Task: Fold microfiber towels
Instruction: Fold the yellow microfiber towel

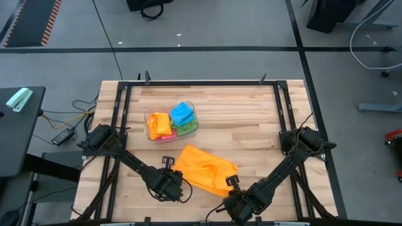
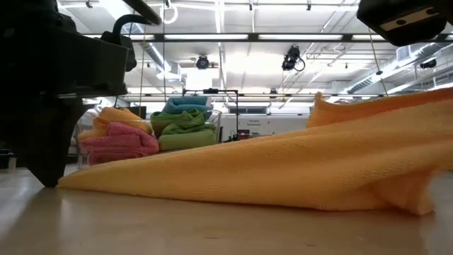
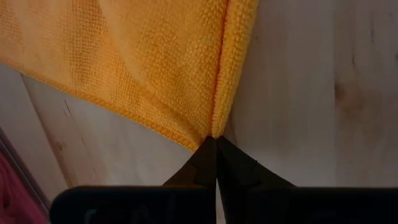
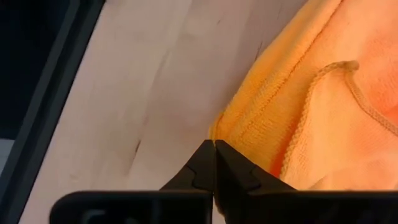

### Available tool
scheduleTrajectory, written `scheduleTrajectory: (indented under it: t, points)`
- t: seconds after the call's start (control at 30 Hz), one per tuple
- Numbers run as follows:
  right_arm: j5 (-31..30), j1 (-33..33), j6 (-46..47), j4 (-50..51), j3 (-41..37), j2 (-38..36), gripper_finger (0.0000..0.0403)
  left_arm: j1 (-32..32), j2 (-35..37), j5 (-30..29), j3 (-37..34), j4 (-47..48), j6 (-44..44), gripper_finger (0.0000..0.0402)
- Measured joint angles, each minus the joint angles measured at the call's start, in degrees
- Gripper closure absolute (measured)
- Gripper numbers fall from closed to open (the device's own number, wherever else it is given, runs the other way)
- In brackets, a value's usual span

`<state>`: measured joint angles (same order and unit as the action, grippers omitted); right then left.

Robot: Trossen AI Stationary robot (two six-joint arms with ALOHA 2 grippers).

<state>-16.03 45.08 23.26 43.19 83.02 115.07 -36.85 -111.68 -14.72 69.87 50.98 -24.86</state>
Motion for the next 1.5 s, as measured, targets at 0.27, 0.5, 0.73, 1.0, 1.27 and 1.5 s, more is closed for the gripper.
scheduleTrajectory:
  t: [0.27,0.5,0.73,1.0,1.27,1.5]
  points:
    - [-0.78,-0.4,1.74,0.8,0.0,-0.09,0.0319,-0.13,0.0,0.78,-0.07,0.79,-0.07,0.0395]
    - [-2.12,-0.71,4.86,4.63,0.0,-0.11,0.025,-0.17,-0.02,1.0,-0.07,1.66,-1.9,0.0382]
    - [-11.02,-0.79,-0.01,-7.3,-3.64,-0.24,0.0242,-0.29,-0.02,1.71,-0.07,1.79,-4.19,0.0394]
    - [-12.83,-4.62,-10.52,-35.08,-14.87,-0.2,0.0242,-0.61,-0.02,1.74,-0.07,1.6,-4.55,0.0366]
    - [-10.03,-8.76,-17.12,-49.2,-19.56,-0.2,0.0243,-0.58,-0.02,1.87,-0.07,1.29,-4.52,0.0384]
    - [-7.86,-9.06,-19.87,-55.5,-20.96,0.9,0.0243,-0.56,-0.02,1.9,-0.07,1.08,-4.52,0.0387]
